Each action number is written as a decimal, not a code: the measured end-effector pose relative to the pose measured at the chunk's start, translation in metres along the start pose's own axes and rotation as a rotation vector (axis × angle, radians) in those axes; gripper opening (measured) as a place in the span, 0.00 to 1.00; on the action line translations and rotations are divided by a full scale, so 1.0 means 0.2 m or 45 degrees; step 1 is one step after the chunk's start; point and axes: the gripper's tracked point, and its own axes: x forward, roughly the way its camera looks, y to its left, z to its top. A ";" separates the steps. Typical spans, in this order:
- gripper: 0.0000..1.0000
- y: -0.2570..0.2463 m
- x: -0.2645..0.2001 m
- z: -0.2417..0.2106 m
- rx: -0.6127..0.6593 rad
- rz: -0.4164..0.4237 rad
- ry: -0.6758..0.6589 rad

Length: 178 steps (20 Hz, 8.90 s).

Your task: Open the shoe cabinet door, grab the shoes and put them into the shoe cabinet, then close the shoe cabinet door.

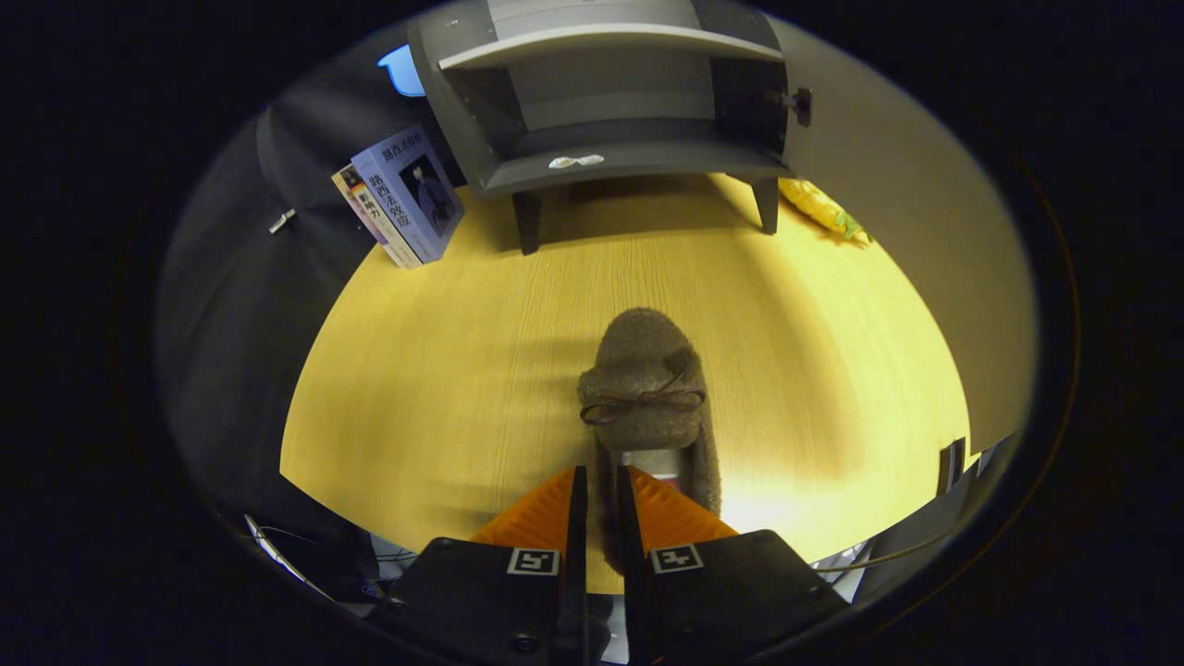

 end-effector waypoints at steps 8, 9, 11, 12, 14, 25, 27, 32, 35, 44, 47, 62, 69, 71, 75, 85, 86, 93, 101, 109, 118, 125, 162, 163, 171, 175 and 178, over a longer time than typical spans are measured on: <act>0.21 -0.03 0.20 -0.04 0.036 -0.033 0.055; 0.21 -0.03 0.22 -0.03 0.045 -0.027 0.047; 0.21 -0.02 0.25 0.00 0.046 -0.016 0.012; 0.21 -0.01 0.26 0.02 0.044 -0.009 -0.012; 0.21 -0.02 0.28 0.05 0.039 -0.005 -0.058; 0.20 -0.07 0.41 0.24 0.008 -0.077 -0.426; 0.20 -0.08 0.42 0.25 -0.026 -0.093 -0.478; 0.05 -0.13 0.57 0.28 -0.086 -0.096 -0.513; 0.05 -0.08 0.45 0.28 -0.091 -0.082 -0.511; 0.05 -0.20 0.13 0.46 0.048 -0.064 -0.373; 0.05 -0.24 -0.05 0.58 0.088 -0.091 -0.385; 0.05 -0.05 -0.54 1.31 -0.070 -0.113 -0.628; 0.05 -0.02 -0.62 1.72 -0.069 -0.145 -0.653; 0.05 0.02 -0.62 1.84 -0.057 -0.124 -0.652; 0.05 0.07 -0.56 2.10 -0.050 -0.099 -0.644; 0.05 0.12 -0.27 2.62 -0.128 -0.104 -0.616; 0.05 0.14 -0.24 2.68 -0.143 -0.101 -0.623; 0.05 0.15 0.04 2.81 -0.121 -0.083 -0.539; 0.09 0.15 0.12 2.84 -0.159 -0.089 -0.533; 0.80 0.19 -0.05 2.76 -0.120 -0.110 -0.612; 0.99 0.16 -0.54 2.56 -0.075 -0.115 -0.789; 0.99 0.12 -1.05 2.26 -0.030 -0.082 -0.971; 0.99 -1.09 -2.37 1.09 0.044 -0.118 -1.323; 0.99 -1.14 -2.37 1.09 0.048 -0.117 -1.316; 0.98 -1.25 -2.30 1.20 0.007 -0.014 -1.286; 0.98 -1.25 -2.23 1.26 -0.007 0.050 -1.237; 0.98 -1.23 -2.18 1.30 0.017 0.101 -1.219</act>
